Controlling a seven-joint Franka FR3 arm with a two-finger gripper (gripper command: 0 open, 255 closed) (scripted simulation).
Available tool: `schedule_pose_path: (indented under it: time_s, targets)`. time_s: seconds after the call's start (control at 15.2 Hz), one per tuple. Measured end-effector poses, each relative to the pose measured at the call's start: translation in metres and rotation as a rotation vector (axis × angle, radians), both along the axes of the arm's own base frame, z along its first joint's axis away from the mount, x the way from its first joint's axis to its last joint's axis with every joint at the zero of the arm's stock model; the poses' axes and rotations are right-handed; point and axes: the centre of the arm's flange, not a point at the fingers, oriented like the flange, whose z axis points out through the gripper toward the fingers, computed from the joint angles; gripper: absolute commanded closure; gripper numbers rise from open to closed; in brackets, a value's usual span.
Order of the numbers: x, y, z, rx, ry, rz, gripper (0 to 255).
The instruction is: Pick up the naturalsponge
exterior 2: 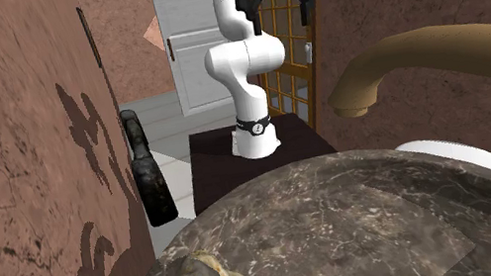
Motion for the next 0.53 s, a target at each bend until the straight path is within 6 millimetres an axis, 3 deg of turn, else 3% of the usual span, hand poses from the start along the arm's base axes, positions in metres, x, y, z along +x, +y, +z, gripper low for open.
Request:
schedule_pose_path:
  time_s: [0.33,0.53]
  targets:
    - [0.024,-0.018,-0.019,0.005,-0.006,-0.007,0]
    - [0.048,-0.041,-0.045,0.01,-0.012,-0.014,0]
